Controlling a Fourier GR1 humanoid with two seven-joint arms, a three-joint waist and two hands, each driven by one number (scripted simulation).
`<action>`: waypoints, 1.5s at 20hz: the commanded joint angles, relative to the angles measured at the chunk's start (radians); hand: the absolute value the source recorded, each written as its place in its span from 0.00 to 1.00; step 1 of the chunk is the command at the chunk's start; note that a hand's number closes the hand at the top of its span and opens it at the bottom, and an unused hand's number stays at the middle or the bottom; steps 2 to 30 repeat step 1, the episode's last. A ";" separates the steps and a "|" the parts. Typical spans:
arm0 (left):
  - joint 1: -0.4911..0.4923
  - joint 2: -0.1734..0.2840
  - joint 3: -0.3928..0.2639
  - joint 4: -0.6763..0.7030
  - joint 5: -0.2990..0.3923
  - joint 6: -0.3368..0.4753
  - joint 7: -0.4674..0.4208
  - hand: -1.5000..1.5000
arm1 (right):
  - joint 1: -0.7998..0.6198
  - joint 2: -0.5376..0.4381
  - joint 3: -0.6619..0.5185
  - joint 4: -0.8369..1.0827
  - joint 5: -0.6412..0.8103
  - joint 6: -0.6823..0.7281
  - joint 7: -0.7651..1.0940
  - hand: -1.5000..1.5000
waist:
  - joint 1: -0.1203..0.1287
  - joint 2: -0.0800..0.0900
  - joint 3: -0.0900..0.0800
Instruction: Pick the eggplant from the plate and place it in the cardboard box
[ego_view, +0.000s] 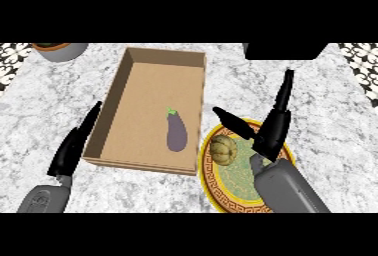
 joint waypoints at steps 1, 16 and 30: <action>-0.046 -0.010 0.001 -0.035 -0.021 -0.006 0.076 0.50 | 0.117 -0.006 0.002 -0.019 -0.058 0.017 -0.131 0.00 | -0.001 0.001 -0.001; -0.046 -0.010 0.001 -0.035 -0.021 -0.006 0.076 0.50 | 0.117 -0.006 0.002 -0.019 -0.058 0.017 -0.131 0.00 | -0.001 0.001 -0.001; -0.046 -0.010 0.001 -0.035 -0.021 -0.006 0.076 0.50 | 0.117 -0.006 0.002 -0.019 -0.058 0.017 -0.131 0.00 | -0.001 0.001 -0.001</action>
